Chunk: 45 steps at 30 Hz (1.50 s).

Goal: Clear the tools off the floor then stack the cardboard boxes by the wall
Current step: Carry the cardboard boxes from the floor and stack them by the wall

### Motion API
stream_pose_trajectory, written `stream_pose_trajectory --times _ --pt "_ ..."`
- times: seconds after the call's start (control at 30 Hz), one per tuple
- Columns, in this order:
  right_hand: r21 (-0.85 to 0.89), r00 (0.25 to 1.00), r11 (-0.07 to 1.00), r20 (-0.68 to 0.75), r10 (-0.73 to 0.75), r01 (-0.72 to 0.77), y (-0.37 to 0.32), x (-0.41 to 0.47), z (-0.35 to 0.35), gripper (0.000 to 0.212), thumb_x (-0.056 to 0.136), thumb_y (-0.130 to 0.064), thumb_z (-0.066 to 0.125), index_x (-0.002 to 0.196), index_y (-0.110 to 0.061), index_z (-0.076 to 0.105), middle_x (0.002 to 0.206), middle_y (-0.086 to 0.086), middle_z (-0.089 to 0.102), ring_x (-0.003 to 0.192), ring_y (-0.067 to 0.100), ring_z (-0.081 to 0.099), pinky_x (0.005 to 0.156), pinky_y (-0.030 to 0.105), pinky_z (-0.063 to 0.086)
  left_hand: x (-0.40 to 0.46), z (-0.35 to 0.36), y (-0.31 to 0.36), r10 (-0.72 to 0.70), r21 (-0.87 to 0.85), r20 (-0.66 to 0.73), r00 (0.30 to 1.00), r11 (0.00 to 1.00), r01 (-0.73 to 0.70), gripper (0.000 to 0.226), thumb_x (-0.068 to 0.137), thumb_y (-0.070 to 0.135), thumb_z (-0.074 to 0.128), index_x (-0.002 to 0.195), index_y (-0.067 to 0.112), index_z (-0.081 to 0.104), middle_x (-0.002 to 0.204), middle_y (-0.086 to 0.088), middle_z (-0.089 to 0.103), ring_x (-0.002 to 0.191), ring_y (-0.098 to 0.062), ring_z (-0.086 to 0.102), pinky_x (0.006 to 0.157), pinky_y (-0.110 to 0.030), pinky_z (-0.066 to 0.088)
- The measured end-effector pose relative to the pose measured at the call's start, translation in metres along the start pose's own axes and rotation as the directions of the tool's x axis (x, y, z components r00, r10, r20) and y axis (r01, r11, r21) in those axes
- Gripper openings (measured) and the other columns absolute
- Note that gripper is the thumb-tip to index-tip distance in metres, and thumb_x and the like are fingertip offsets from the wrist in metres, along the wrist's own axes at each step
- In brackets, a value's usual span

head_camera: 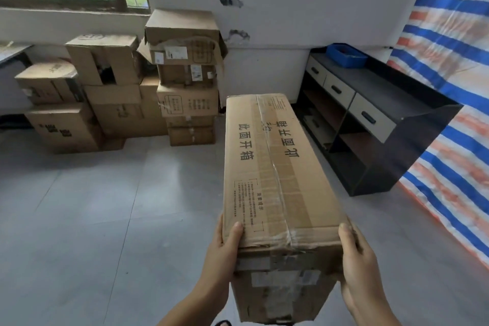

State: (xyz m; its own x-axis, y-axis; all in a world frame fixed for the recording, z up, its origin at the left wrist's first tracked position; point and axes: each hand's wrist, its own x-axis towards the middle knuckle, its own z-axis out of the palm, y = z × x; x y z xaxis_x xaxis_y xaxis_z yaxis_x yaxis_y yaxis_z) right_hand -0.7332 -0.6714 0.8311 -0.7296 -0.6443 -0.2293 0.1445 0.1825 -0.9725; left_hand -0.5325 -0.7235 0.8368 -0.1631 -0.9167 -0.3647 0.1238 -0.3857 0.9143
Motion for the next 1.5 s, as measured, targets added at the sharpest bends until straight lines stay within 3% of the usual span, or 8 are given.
stream_pose_trajectory --times 0.13,0.37,0.5,0.67,0.97,1.07,1.27,1.5 --pt "0.003 0.999 0.999 -0.037 0.037 -0.037 -0.029 0.091 0.058 0.041 0.095 -0.037 0.049 0.132 -0.019 0.052 0.129 0.003 0.057 0.118 0.027 0.053 0.104 0.05 0.041 0.105 0.021 0.046 0.02 0.046 0.038 0.999 0.999 -0.022 0.035 0.098 0.032 0.044 0.131 0.043 0.042 0.115 0.011 0.063 0.103 -0.014 0.062 0.085 -0.041 0.053" --pt "-0.003 0.999 0.999 0.028 0.047 -0.047 -0.068 0.251 0.143 0.048 0.097 -0.035 0.046 0.142 -0.02 0.04 0.144 -0.003 0.042 0.132 0.021 0.04 0.111 0.045 0.033 0.276 0.06 0.091 0.015 0.084 0.062 0.998 0.996 -0.02 0.041 0.097 0.039 0.044 0.136 0.042 0.037 0.124 0.006 0.06 0.11 -0.018 0.06 0.093 -0.049 0.05" --pt "-0.034 0.997 0.999 0.074 0.017 -0.014 -0.082 0.355 0.188 0.046 0.099 -0.033 0.042 0.142 -0.019 0.039 0.139 -0.005 0.044 0.134 0.018 0.037 0.108 0.033 0.03 0.376 0.095 0.109 0.036 0.056 0.02 0.999 0.998 -0.037 0.038 0.098 0.036 0.043 0.134 0.046 0.039 0.12 0.008 0.062 0.107 -0.016 0.061 0.091 -0.049 0.052" --pt "-0.065 0.991 0.998 0.135 0.017 -0.008 -0.12 0.486 0.245 0.046 0.099 -0.032 0.043 0.142 -0.019 0.039 0.145 -0.001 0.042 0.135 0.018 0.036 0.105 0.03 0.029 0.498 0.141 0.143 0.006 0.046 -0.061 0.998 0.999 -0.003 0.041 0.097 0.039 0.043 0.137 0.044 0.036 0.126 0.006 0.058 0.111 -0.017 0.059 0.094 -0.051 0.05" --pt "-0.116 0.985 0.993 0.17 0.032 -0.012 -0.16 0.672 0.369 0.045 0.099 -0.031 0.042 0.143 -0.02 0.038 0.145 -0.002 0.041 0.134 0.017 0.036 0.105 0.029 0.029 0.711 0.171 0.201 -0.059 0.04 -0.091 0.994 0.997 0.063 0.04 0.098 0.043 0.04 0.135 0.054 0.032 0.124 0.013 0.058 0.106 -0.017 0.061 0.081 -0.057 0.054" --pt "-0.13 0.984 0.991 0.172 0.038 -0.016 -0.158 0.734 0.425 0.044 0.099 -0.031 0.041 0.142 -0.022 0.039 0.144 -0.004 0.042 0.134 0.017 0.036 0.101 0.027 0.029 0.795 0.168 0.213 -0.071 0.056 -0.092 0.993 0.995 0.077 0.039 0.098 0.043 0.038 0.135 0.055 0.031 0.121 0.017 0.058 0.105 -0.016 0.06 0.079 -0.055 0.055" --pt "-0.17 0.985 0.985 0.162 0.063 -0.035 -0.152 0.844 0.543 0.044 0.1 -0.029 0.04 0.143 -0.02 0.037 0.147 -0.004 0.039 0.135 0.016 0.035 0.1 0.025 0.029 0.954 0.149 0.234 -0.165 -0.017 -0.134 0.977 0.986 0.165 0.044 0.097 0.043 0.042 0.139 0.05 0.031 0.132 0.012 0.053 0.114 -0.016 0.056 0.091 -0.053 0.051" --pt "-0.248 0.983 0.966 0.146 0.11 -0.071 -0.09 0.965 0.657 0.042 0.1 -0.03 0.038 0.141 -0.023 0.04 0.142 -0.006 0.042 0.132 0.016 0.039 0.108 0.031 0.032 1.12 0.13 0.221 -0.233 -0.057 -0.27 0.934 0.972 0.226 0.043 0.095 0.041 0.046 0.137 0.04 0.039 0.121 0.006 0.059 0.106 -0.023 0.06 0.083 -0.049 0.054"
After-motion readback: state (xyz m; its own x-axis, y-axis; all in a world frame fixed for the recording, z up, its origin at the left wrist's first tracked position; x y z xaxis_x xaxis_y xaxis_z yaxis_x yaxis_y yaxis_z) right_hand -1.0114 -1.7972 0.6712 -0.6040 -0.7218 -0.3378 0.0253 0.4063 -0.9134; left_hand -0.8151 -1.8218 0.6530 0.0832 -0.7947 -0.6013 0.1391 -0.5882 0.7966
